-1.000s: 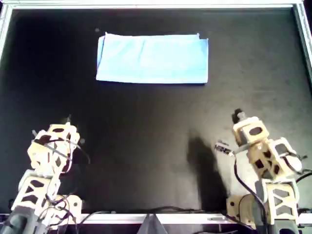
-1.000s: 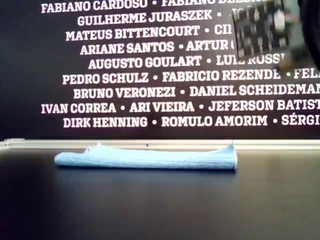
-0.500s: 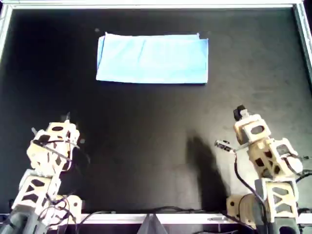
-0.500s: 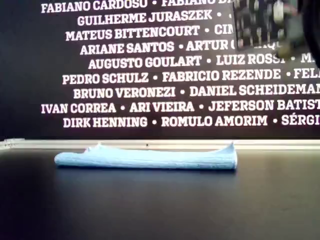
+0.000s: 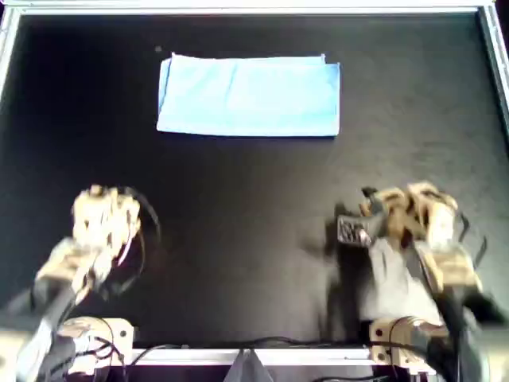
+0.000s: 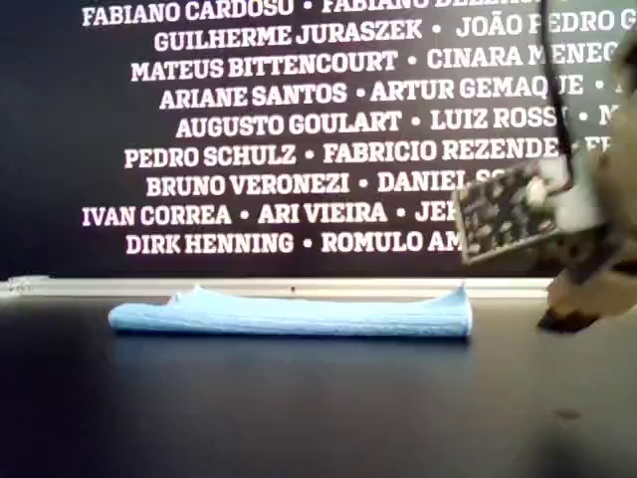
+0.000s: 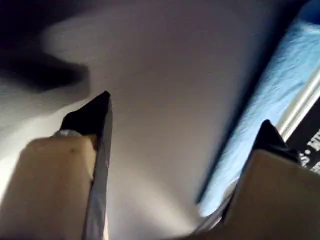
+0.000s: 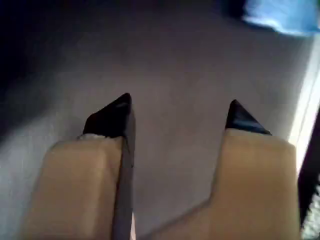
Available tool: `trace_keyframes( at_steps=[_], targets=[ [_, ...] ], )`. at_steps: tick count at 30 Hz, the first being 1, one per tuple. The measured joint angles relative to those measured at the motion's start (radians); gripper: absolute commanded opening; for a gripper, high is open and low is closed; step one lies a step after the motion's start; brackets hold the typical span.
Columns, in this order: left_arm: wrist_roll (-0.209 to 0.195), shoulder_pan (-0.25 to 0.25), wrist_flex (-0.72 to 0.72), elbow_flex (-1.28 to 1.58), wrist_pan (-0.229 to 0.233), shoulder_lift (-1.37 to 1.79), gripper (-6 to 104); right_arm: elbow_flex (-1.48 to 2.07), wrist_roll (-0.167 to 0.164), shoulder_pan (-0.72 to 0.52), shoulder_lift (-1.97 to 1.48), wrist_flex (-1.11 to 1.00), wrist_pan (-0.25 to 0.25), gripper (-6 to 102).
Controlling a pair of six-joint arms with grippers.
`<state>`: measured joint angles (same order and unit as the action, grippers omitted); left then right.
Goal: Fold a cloth
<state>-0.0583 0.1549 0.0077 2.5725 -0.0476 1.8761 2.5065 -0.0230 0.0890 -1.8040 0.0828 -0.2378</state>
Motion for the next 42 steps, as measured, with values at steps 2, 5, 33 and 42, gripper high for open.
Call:
trace_keyframes(
  at_steps=[2,5,33,42],
  targets=[
    [0.000,0.000,0.000,-0.104,0.000,-0.106,100,-0.097,0.003,0.048,0.126,0.000,0.000,74],
    [0.000,0.000,0.000,-0.230,0.000,-0.250,100,-0.227,0.003,0.081,0.265,0.000,0.005,74],
    [0.002,0.101,0.017,-0.805,0.005,-0.733,99,-1.072,0.003,0.127,0.810,0.359,0.005,74],
    [0.002,0.101,0.017,-0.867,0.005,-0.782,99,-1.200,0.003,0.127,0.891,0.362,0.005,74]
  ],
)
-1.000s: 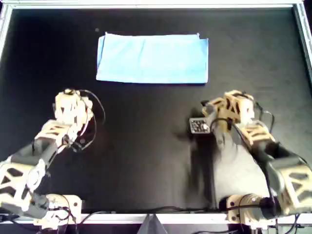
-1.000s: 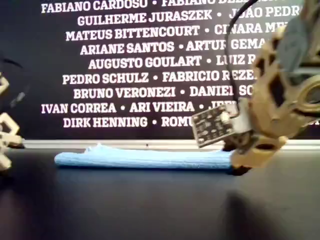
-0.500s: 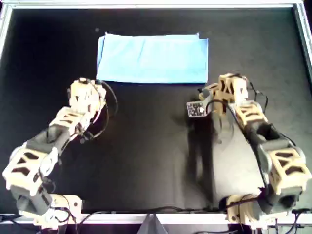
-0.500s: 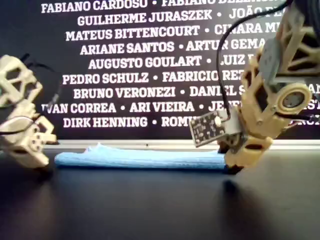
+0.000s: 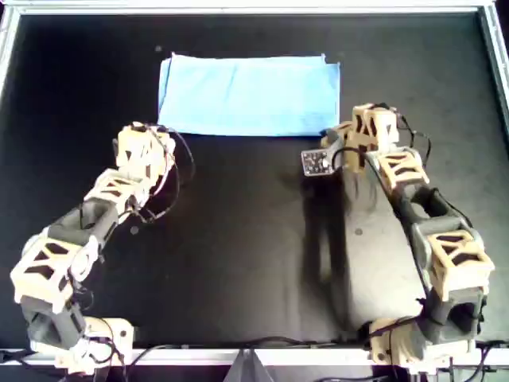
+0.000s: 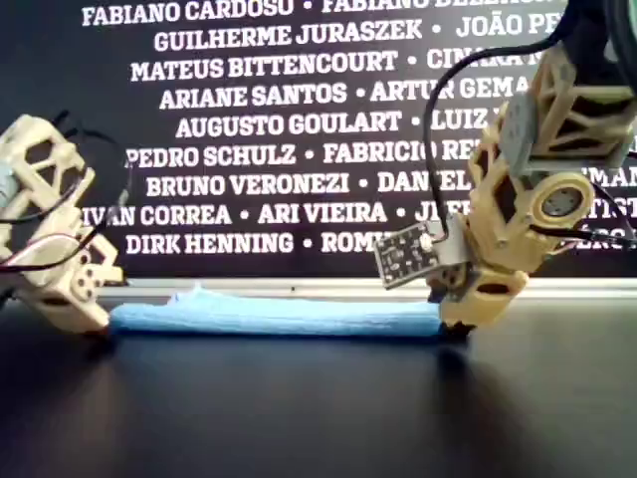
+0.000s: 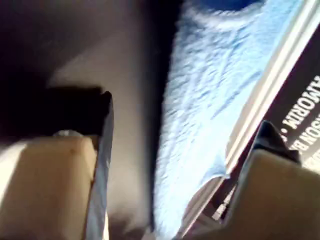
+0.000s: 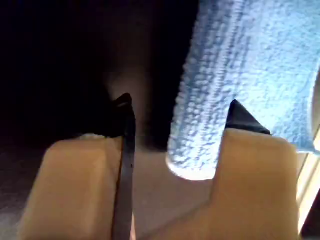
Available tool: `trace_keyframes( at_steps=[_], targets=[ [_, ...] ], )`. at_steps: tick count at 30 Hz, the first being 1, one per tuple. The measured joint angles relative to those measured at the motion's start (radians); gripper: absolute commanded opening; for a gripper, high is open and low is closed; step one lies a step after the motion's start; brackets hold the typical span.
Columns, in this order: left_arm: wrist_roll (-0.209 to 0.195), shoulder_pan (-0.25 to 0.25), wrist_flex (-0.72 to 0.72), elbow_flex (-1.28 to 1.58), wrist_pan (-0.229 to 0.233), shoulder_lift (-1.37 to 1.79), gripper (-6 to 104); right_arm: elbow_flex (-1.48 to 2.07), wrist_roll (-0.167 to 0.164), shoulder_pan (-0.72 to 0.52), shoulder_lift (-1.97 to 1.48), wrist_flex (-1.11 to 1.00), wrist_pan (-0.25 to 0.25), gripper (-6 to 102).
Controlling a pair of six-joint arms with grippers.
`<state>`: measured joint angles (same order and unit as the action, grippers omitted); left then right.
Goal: Fold a cloth
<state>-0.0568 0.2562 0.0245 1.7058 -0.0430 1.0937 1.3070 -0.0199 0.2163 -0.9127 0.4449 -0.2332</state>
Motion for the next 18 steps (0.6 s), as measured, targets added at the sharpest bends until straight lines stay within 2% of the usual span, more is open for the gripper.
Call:
trace_keyframes(
  at_steps=[3,10,18],
  targets=[
    [0.014,0.000,0.000,-0.058,-0.002,-0.040,99,-0.035,0.000,-0.002,0.028,0.000,0.000,74],
    [0.091,0.003,0.000,-0.087,0.000,-0.061,99,-0.063,0.000,-0.008,0.034,0.000,0.000,74],
    [0.098,0.005,0.000,-0.115,0.000,-0.081,99,-0.064,0.000,-0.008,0.034,0.000,0.000,74]
  ],
)
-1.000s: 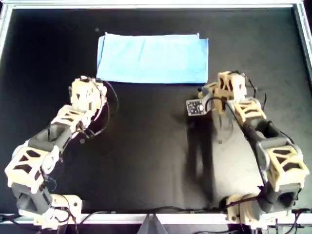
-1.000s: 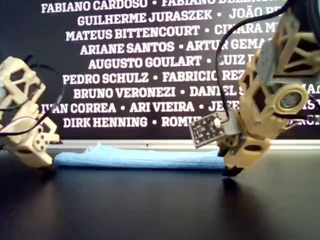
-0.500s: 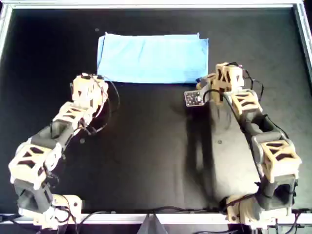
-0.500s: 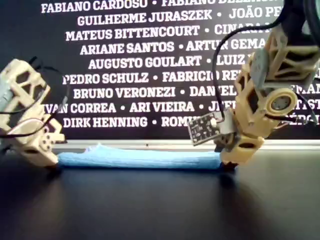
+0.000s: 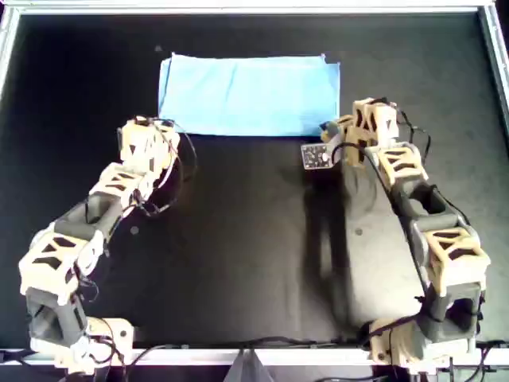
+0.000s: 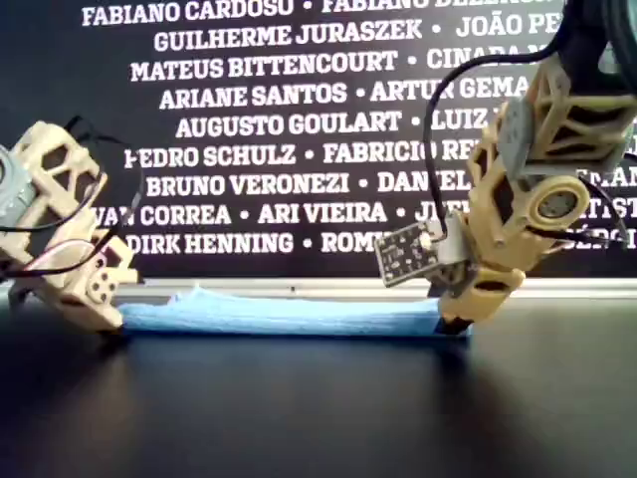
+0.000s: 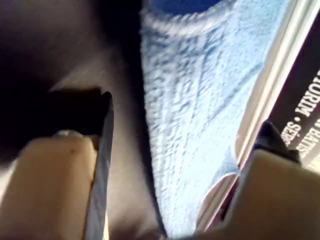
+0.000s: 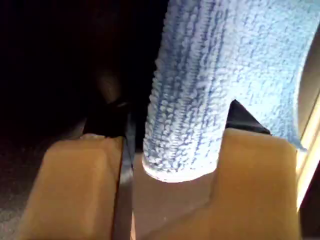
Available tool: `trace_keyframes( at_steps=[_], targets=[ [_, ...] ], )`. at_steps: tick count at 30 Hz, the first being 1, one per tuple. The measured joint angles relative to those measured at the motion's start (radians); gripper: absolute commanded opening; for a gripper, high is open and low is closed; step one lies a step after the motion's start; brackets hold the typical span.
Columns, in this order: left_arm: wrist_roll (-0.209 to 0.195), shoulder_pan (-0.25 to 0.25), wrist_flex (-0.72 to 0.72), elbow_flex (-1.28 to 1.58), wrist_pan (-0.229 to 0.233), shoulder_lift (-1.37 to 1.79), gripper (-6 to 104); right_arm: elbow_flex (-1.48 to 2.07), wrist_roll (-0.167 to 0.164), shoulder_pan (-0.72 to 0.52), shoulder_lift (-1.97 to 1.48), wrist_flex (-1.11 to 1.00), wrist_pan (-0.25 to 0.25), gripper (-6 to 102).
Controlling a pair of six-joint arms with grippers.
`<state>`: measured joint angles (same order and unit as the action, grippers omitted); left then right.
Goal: Fold a cloth
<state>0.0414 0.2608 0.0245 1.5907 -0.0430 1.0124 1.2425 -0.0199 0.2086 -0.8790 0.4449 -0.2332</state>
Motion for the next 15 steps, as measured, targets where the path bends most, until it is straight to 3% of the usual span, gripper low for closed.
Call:
trace_keyframes(
  at_steps=[15],
  targets=[
    [0.000,0.000,0.000,-0.097,0.000,-0.063,99,-0.080,0.000,0.002,0.057,0.000,0.000,74]
  ],
)
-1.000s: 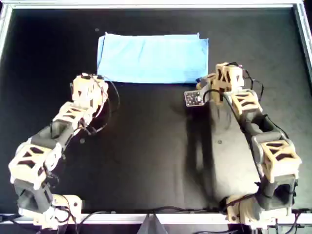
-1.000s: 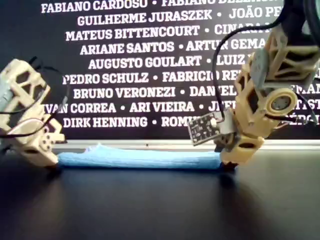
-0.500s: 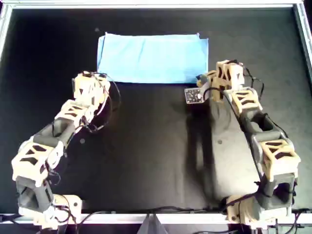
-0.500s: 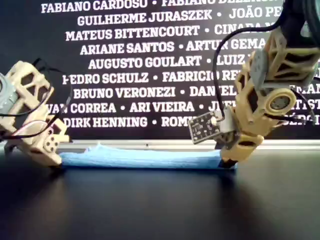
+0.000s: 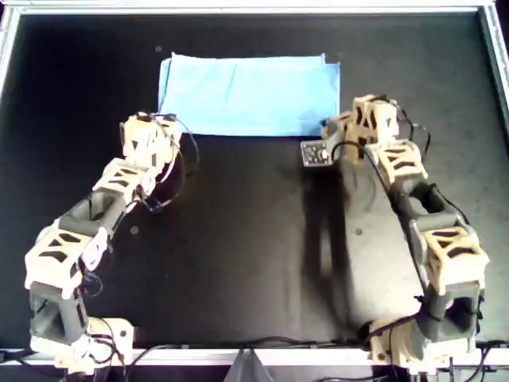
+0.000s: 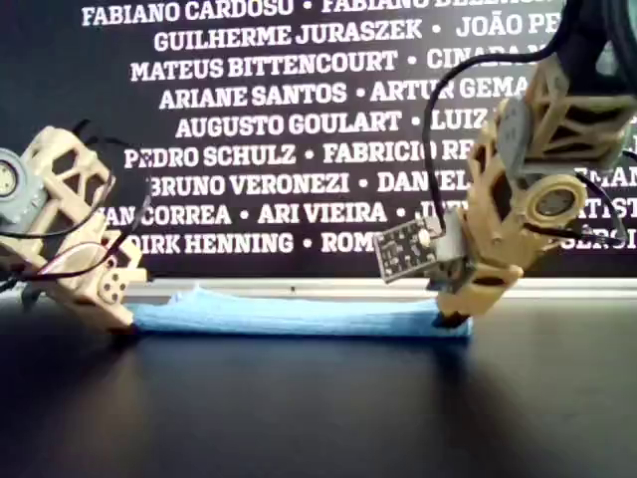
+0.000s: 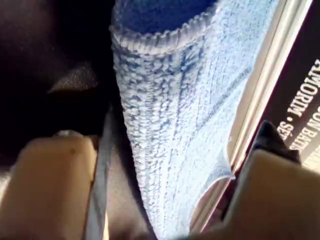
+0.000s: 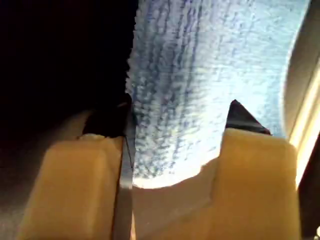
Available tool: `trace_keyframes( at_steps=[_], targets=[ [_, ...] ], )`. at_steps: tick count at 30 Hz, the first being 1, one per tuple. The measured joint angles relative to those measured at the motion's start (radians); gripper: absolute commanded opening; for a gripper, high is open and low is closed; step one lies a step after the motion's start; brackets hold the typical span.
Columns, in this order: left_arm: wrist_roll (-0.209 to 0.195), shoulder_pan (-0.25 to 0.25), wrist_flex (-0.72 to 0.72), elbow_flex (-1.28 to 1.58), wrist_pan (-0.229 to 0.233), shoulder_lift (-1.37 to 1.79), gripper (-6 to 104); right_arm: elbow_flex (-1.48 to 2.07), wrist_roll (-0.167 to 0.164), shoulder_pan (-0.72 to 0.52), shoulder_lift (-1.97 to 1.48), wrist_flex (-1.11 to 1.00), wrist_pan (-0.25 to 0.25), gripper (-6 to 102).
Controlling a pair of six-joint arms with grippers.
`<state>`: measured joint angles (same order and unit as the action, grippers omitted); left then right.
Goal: Fold a cloth
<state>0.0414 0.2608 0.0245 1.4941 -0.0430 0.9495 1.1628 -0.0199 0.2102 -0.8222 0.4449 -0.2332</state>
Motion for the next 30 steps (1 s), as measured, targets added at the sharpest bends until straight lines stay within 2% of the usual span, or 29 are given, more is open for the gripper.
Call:
trace_keyframes(
  at_steps=[8,17,22,25,30],
  targets=[
    [0.000,0.000,0.000,-0.074,0.002,-0.054,98,-0.023,0.000,0.000,0.029,0.002,0.000,74],
    [0.000,0.000,0.000,-0.084,0.002,-0.067,77,-0.023,0.000,0.000,0.029,0.002,0.000,74],
    [0.000,0.000,0.000,-0.087,0.002,-0.067,70,-0.023,0.000,0.000,0.029,0.002,0.000,72],
    [0.000,0.000,0.000,-0.087,0.002,-0.067,66,-0.023,0.000,0.000,0.029,0.002,0.000,62],
    [0.000,0.000,0.000,-0.087,0.002,-0.067,53,-0.023,0.000,0.000,0.029,0.002,0.000,33]
  ],
)
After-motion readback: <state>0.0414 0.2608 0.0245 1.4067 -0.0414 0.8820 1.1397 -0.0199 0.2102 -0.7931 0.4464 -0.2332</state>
